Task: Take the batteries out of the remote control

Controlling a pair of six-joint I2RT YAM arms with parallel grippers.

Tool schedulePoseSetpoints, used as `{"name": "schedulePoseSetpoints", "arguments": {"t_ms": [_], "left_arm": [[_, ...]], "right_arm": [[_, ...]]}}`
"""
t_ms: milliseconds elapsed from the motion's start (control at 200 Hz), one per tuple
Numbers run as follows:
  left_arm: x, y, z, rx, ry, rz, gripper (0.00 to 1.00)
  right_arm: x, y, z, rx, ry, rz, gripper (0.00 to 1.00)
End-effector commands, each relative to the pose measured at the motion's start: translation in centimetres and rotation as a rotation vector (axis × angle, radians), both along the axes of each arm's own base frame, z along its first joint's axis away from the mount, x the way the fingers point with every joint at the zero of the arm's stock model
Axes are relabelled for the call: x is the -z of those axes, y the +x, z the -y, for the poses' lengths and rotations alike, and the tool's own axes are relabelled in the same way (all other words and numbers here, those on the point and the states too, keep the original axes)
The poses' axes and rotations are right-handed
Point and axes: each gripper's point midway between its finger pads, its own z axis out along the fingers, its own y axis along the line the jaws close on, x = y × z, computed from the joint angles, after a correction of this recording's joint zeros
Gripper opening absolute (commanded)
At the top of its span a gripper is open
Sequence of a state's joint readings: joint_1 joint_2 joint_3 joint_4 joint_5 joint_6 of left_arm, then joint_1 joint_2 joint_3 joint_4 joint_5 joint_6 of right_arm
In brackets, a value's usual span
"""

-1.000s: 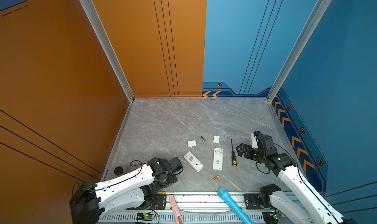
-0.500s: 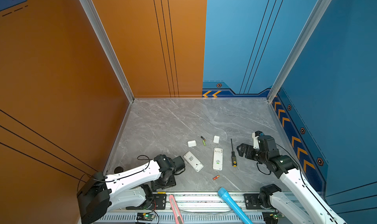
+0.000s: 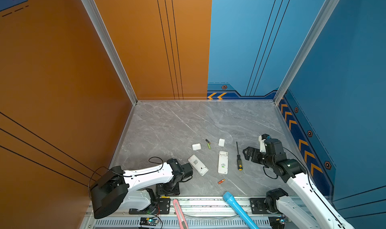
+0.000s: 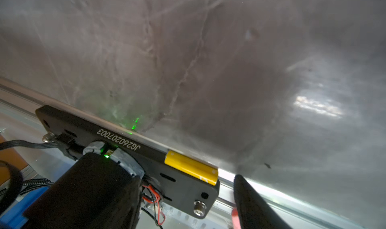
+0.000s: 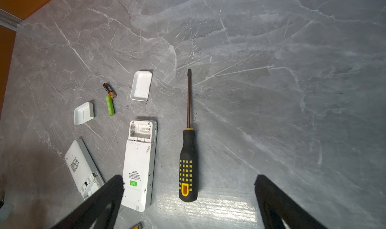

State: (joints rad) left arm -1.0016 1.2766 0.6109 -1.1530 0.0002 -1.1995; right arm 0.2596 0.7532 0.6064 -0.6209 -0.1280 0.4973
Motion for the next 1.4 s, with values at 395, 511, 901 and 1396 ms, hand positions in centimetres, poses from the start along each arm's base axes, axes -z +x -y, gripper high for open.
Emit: {"name": "schedulePoseSetpoints", "arguments": {"t_ms": [395, 511, 901, 1396], "left_arm": [[-1.2, -4.1, -5.2, 0.023, 0.229, -0.165, 0.65], [-1.0, -4.1, -5.1, 0.027, 0.238, -0.170, 0.64], [0.3, -4.0, -5.0, 0.011, 0.212, -0.148, 0.58], [0.8, -3.0, -4.7, -0.105, 0.092, -0.063, 0.56]], "right_arm": [[0.6, -0.6, 0.4, 0.007, -0.007, -0.020, 1.00], [0.7, -0.7, 0.4, 0.008, -0.005, -0.020, 1.00], [0.2, -0.7, 0.3, 0.010, 0.005, 0.002, 1.00], [-0.1, -0.8, 0.3, 0.007, 0.013, 0.026, 1.00]]}}
